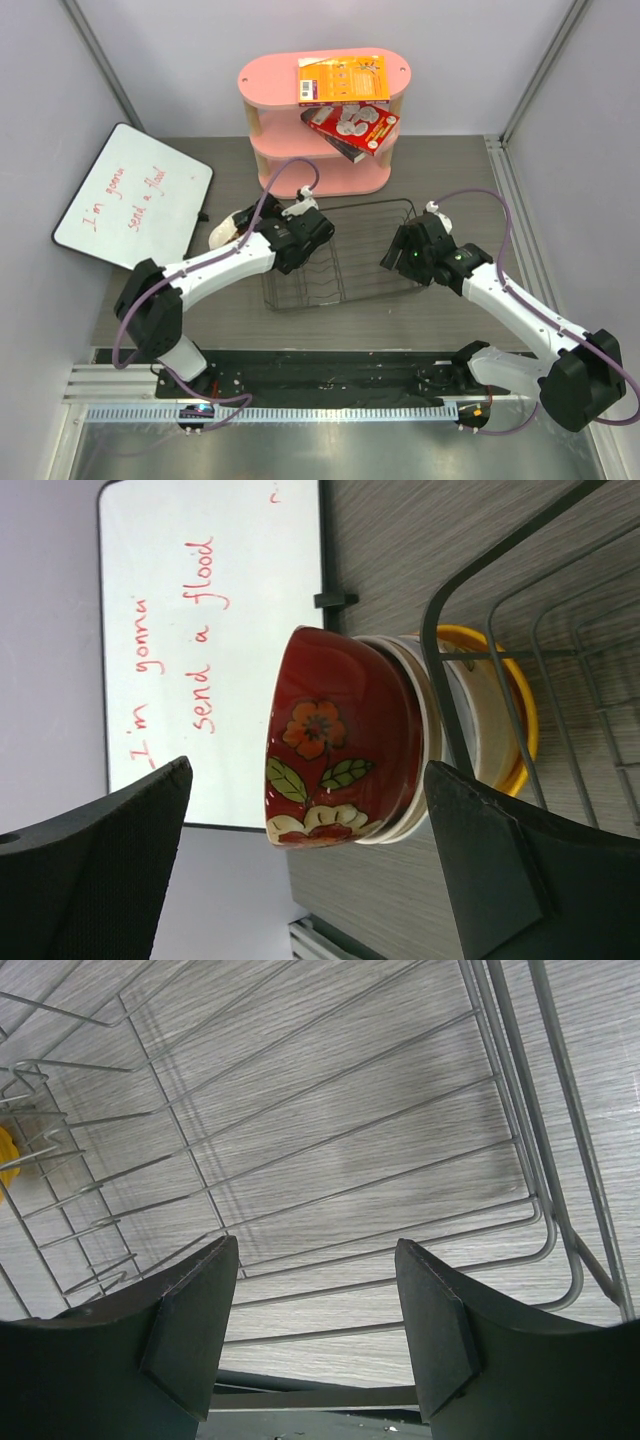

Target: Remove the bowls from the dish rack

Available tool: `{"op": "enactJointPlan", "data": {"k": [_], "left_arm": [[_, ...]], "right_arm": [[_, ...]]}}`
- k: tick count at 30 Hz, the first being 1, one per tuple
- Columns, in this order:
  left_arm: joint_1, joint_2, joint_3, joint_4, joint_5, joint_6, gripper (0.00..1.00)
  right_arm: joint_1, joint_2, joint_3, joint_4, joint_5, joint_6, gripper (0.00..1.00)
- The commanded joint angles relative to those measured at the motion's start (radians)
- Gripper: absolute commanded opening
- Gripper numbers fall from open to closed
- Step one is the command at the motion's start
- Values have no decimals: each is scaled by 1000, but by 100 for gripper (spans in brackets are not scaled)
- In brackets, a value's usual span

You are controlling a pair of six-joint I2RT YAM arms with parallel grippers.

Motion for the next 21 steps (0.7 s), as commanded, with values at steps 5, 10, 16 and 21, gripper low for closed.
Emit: {"op": "enactJointPlan", "data": {"k": [5,10,16,21], "left_arm": [[63,-202,43,-11,231,-118,100],[187,-288,52,-38,481,-177,95],[299,-265,55,-63,601,-224,94],[339,-254,46,-52,742,-256,89]], "right_arm": [[-7,-2,-9,24,-10,-14,70],[-5,15,-21,33,-28,-15,70],[-5,16,-24,44,-40,-15,70],[-7,15,-19,43,-46,-31,70]]}}
